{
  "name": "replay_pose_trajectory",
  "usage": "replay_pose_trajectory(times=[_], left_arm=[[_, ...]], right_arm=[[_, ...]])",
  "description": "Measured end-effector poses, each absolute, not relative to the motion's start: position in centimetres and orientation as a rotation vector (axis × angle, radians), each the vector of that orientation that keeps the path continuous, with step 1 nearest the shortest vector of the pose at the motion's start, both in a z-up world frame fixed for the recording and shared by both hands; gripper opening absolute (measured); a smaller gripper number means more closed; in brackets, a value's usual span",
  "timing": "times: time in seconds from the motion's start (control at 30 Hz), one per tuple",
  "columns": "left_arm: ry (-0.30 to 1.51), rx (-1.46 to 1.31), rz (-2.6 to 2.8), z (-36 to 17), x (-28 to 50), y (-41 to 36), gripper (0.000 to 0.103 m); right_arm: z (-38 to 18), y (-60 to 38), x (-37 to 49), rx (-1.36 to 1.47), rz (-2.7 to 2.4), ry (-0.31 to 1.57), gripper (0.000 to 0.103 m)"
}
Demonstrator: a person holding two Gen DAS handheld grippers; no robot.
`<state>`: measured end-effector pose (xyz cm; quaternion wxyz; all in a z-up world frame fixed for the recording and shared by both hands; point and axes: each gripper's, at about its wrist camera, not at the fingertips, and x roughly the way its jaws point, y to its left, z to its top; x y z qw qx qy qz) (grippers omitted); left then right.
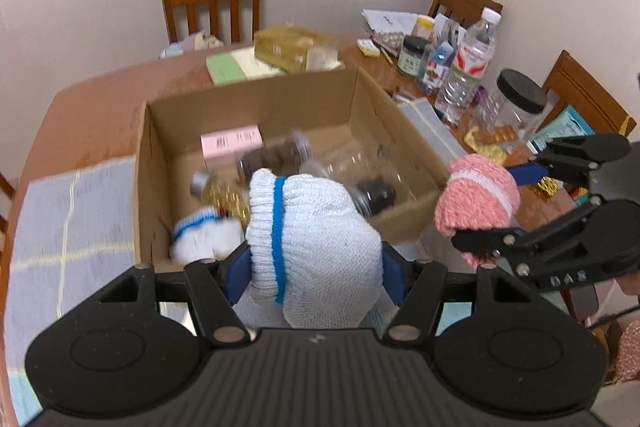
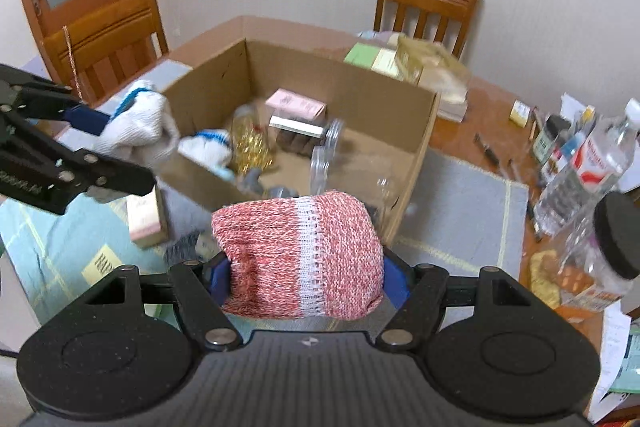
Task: Organize objects
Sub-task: 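Lift both socks over the cardboard box and lower them in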
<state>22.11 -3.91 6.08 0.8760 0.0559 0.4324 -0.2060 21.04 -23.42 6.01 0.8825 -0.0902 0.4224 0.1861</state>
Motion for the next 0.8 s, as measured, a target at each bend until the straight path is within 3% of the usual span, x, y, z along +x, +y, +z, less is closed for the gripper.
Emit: replay_pose_trajectory(times=[0.33, 0.37, 0.43, 0.47, 0.8], left_arm=[[0.855, 0.196, -0.439, 6.7, 27.3, -6.1, 0.066], [0.847, 0.205, -0.435, 6.6, 27.7, -6.3, 0.067], [0.833, 0.221, -0.417, 6.3, 28.5, -6.5, 0.086], [0.83, 0.225, -0.401, 6.1, 28.8, -6.6, 0.089], [0.9, 0.123, -0.392, 4.1, 29.3, -4.7, 0.094]], right_arm=[[8.2, -23.7, 23.6, -0.195, 0.371, 0.832, 0.076], [8.3, -23.8, 24.0, -0.195, 0.369, 0.83, 0.076], [8.3, -23.8, 24.6, -0.198, 0.369, 0.827, 0.076], [8.3, -23.8, 24.9, -0.198, 0.367, 0.828, 0.076], [7.3, -23.5, 27.9, -0.201, 0.375, 0.852, 0.076]])
